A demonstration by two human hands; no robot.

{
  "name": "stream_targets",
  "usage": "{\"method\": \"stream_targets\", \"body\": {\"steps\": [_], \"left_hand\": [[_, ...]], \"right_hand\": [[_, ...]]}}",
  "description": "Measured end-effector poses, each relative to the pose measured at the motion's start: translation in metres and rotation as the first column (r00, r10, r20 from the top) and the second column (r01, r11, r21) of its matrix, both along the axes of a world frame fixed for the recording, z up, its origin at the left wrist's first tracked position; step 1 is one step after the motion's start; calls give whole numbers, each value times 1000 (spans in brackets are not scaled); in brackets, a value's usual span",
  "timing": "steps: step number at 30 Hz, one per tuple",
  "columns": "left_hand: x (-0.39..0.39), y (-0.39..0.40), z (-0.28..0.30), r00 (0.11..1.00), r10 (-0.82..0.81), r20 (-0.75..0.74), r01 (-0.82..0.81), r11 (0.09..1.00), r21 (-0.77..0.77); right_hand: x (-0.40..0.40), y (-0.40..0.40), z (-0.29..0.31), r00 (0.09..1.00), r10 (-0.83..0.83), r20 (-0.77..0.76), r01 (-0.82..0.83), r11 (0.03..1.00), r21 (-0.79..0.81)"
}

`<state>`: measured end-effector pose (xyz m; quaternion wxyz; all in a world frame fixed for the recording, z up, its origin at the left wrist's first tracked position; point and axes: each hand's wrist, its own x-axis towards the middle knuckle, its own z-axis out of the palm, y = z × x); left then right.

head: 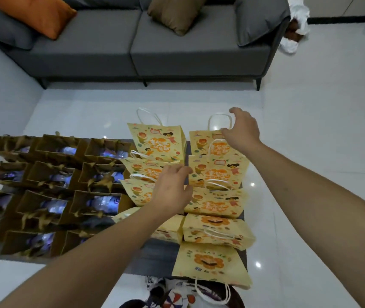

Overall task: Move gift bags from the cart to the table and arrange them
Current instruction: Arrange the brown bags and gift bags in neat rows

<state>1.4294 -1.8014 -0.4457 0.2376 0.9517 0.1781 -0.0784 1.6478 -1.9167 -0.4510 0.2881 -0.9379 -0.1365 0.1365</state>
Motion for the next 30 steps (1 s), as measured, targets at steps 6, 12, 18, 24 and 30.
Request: {"method": "stream_targets", "body": {"steps": [6,12,18,24,30], "left_hand": [[-18,21,0,990,133,47,-133,991,-3],[0,19,24,979,151,139,-146,988,-43],[24,20,69,970,122,211,-117,992,-36],[38,30,146,900,255,353,-208,964,-166],[34,49,227,775,372,511,-112,877,-468]], "right_hand": [[19,26,-17,981,100,-169,-116,989,-93],[22,27,37,995,12,-98,6,984,178],[13,24,139,995,9,102,-40,951,308],[-22,23,257,955,-46,293,-65,932,357],[-82,33,363,881,-110,461,-117,892,436]]}}
